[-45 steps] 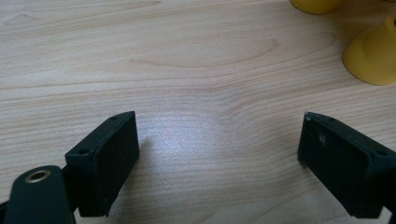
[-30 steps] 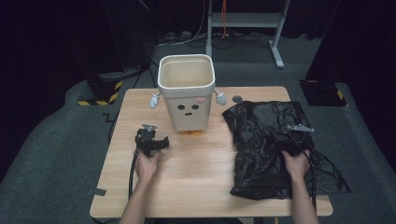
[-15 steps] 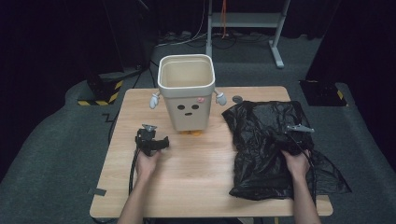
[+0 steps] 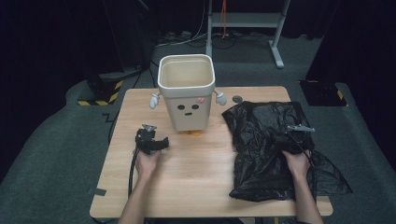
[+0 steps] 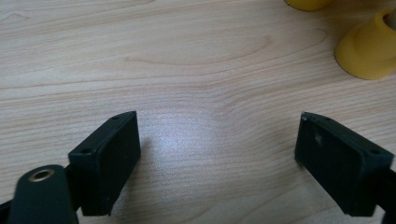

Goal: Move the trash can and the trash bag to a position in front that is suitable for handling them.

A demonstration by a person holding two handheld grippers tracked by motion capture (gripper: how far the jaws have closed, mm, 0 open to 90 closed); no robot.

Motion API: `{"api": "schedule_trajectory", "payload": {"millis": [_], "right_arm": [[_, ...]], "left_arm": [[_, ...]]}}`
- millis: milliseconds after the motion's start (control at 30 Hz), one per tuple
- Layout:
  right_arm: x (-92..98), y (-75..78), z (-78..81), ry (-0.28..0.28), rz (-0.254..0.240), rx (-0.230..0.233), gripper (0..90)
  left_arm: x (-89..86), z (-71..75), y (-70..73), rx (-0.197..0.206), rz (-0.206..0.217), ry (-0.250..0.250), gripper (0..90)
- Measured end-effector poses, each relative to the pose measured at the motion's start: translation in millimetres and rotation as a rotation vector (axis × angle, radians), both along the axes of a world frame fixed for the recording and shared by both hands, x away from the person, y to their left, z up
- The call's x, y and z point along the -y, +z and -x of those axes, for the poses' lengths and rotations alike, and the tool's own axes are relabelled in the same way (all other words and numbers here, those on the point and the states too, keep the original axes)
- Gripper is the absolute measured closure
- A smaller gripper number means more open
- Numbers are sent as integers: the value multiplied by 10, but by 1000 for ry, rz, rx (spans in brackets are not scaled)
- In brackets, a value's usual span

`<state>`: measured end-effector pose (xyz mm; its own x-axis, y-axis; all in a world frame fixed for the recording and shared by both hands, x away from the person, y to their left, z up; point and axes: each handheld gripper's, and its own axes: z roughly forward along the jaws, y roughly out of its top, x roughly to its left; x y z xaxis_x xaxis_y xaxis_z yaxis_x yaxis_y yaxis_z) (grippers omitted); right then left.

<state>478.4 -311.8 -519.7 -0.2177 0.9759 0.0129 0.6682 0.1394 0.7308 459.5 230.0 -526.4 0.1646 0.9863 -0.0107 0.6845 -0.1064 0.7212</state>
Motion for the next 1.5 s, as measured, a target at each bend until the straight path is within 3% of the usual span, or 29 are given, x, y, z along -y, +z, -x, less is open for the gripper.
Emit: {"api": "schedule_trajectory", "payload": {"millis": [300, 333, 433, 467, 567, 667, 733, 767, 833, 933, 1000, 1100, 1200, 1267, 1400, 1500], "right_arm": [[-13, 193, 120, 27, -52, 65, 236], [-19, 248, 158, 32, -78, 91, 229], [-33, 280, 179, 44, -97, 96, 227], [-64, 299, 194, 72, -101, 91, 230], [-90, 312, 211, 100, -95, 89, 245], [-129, 381, 267, 149, -125, 127, 355], [-141, 406, 274, 154, -127, 128, 361], [-201, 506, 293, 187, -132, 132, 384], [-278, 594, 328, 210, -114, 153, 412], [-369, 650, 327, 232, -125, 147, 418], [-458, 650, 300, 249, -125, 122, 422], [-619, 706, 276, 282, -104, 119, 435], [-742, 787, 268, 306, -91, 135, 436], [-817, 821, 253, 288, -71, 136, 349], [-876, 848, 209, 298, -104, 111, 314], [-914, 853, 160, 319, -115, 94, 352]], "left_arm": [[-17, 17, 30, -13, 27, -23, 147], [-25, 23, 41, -10, 25, -23, 148], [-55, 41, 77, -7, 46, -23, 149], [-69, 61, 116, -6, 54, -31, 150], [-69, 85, 174, 2, 43, -48, 150], [-80, 102, 300, 18, 54, -60, 151], [-86, 110, 342, 26, 69, -61, 153], [-95, 139, 415, 56, 102, -72, 157], [-101, 169, 472, 69, 107, -84, 158], [-134, 192, 530, 62, 111, -86, 160], [-160, 185, 592, 49, 156, -90, 159], [-154, 187, 708, 81, 138, -113, 159], [-177, 170, 769, 83, 156, -119, 160], [-187, 169, 789, 85, 163, -123, 157], [-213, 176, 853, 91, 161, -130, 163], [-226, 161, 924, 77, 151, -145, 191]]}}
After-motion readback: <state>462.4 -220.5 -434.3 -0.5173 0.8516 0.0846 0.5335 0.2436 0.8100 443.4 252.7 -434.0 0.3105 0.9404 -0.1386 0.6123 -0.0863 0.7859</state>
